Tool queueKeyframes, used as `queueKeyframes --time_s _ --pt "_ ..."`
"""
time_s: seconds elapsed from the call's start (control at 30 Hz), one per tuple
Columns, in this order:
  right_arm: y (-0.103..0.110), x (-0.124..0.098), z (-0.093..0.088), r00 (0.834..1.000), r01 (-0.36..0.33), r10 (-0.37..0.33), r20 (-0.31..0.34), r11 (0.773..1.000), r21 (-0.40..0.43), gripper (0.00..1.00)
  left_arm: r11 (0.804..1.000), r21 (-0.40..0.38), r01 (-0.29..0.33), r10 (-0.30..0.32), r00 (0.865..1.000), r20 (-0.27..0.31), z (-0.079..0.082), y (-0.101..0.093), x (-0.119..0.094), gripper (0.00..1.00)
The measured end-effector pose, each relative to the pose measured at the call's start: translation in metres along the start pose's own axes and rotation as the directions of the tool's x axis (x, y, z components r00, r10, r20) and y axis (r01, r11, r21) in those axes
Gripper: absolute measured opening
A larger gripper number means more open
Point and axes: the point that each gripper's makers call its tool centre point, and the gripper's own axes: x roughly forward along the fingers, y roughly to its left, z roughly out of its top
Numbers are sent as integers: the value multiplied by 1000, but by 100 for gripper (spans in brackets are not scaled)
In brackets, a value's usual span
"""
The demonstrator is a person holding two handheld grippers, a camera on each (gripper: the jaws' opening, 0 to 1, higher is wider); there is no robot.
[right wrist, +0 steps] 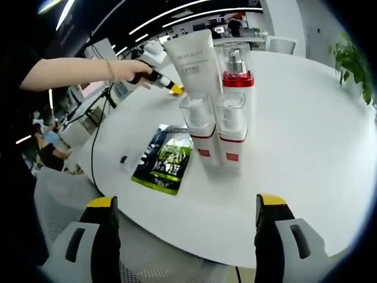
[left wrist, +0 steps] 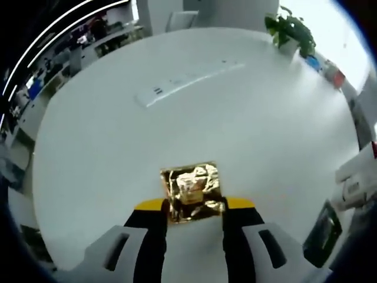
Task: Arrange the skincare products in the storage area until every visible bottle or jar stands upright without overlapping.
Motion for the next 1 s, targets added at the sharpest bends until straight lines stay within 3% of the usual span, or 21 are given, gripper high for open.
queueKeyframes --time_s 0.33,0.83,1.0 --pt "1 -2 5 1000 -16 15 27 1000 15 93 1000 -11 0 0 999 41 0 1 -24 34" --pt "6 -3 9 998 -34 36 46 999 -28 89 999 -31 -23 26 994 104 -1 8 -63 34" --pt "7 -4 13 997 -43 45 69 999 -29 87 999 -41 -30 35 992 123 -12 3 -82 34"
